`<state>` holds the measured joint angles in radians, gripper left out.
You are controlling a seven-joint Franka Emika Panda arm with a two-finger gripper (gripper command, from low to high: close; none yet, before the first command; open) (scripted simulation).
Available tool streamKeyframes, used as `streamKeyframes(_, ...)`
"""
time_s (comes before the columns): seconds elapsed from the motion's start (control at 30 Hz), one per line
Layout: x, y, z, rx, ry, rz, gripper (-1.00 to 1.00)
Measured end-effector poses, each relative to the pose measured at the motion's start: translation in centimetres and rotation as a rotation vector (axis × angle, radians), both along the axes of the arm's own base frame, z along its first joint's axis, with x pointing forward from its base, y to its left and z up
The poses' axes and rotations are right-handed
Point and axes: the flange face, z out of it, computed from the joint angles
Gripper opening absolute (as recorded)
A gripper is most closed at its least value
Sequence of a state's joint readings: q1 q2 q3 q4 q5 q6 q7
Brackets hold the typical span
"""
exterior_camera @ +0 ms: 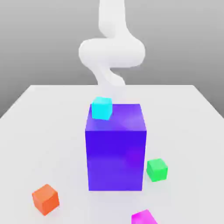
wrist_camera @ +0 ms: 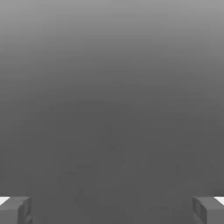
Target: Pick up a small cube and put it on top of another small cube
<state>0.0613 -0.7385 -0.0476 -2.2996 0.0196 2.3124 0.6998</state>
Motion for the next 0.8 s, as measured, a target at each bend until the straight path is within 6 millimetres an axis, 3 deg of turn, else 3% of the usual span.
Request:
streamKeyframes(0.4,9.5,1.7,-12.1,-0.102,0.177,0.468,0.0)
streamKeyframes(0.6,12.6,3.4,-18.9,-0.163,0.239,0.686,0.0)
streamKeyframes(0.7,13.2,3.9,-20.6,-0.18,0.252,0.739,0.0)
streamKeyframes(0.8,14.6,5.2,-25.6,-0.231,0.287,0.889,0.0)
